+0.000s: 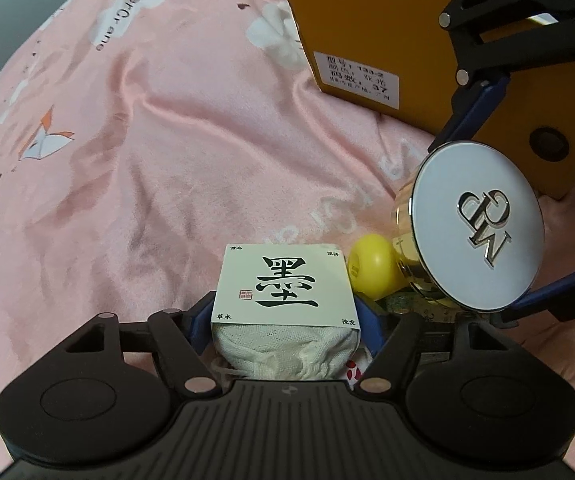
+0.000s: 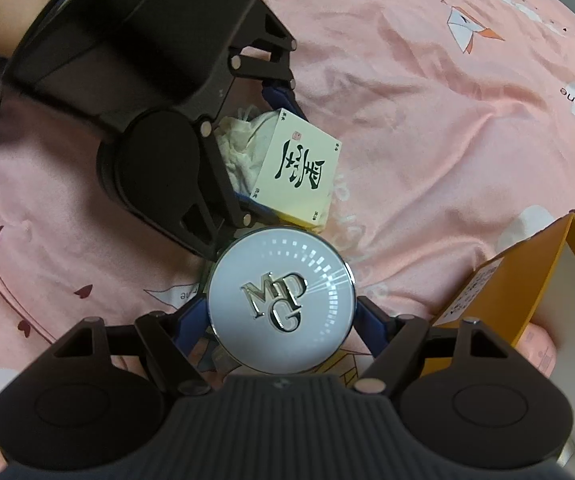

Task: Organize rigid objects
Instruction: 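Grasp the MDG compact with the right tool while the left tool grasps the cream box, then carry the MDG compact and cream box into the orange box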

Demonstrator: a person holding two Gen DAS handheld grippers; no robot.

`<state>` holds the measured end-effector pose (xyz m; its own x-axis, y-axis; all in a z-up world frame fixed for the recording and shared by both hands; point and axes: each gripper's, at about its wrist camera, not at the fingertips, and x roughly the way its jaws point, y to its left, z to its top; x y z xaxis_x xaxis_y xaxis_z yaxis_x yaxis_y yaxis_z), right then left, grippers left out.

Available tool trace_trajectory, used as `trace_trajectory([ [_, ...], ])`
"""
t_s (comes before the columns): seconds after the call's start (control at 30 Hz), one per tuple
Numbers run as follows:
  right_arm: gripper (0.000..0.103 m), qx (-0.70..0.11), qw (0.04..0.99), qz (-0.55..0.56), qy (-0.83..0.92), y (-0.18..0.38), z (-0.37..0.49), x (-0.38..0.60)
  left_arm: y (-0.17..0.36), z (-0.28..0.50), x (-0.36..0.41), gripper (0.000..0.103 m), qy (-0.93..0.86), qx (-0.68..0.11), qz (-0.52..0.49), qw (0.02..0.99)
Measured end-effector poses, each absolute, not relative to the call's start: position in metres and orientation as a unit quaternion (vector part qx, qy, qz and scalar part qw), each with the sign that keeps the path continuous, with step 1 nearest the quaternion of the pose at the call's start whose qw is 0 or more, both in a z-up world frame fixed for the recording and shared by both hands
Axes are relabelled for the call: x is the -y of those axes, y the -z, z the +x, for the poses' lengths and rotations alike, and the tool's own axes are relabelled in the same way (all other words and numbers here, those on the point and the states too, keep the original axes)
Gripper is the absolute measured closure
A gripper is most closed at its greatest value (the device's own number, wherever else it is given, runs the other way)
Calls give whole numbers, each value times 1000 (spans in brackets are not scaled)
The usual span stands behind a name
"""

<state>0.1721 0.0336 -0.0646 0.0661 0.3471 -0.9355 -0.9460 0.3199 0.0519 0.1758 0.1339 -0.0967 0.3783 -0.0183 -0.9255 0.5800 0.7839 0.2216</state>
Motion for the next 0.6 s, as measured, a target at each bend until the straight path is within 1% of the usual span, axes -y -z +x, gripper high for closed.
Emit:
trace_trajectory([
  [0.27,27,-456,674,-304,-494,47,166,-25,71,156,-139,23,154,-503,238,816],
  [0.47,27,-434,694,-297,-491,24,162,-16,36,139,-140,23,130,-474,219,843],
  [0.6,27,-418,713,-287,-484,6,164,-5,12,130,-130,23,128,-457,223,852],
])
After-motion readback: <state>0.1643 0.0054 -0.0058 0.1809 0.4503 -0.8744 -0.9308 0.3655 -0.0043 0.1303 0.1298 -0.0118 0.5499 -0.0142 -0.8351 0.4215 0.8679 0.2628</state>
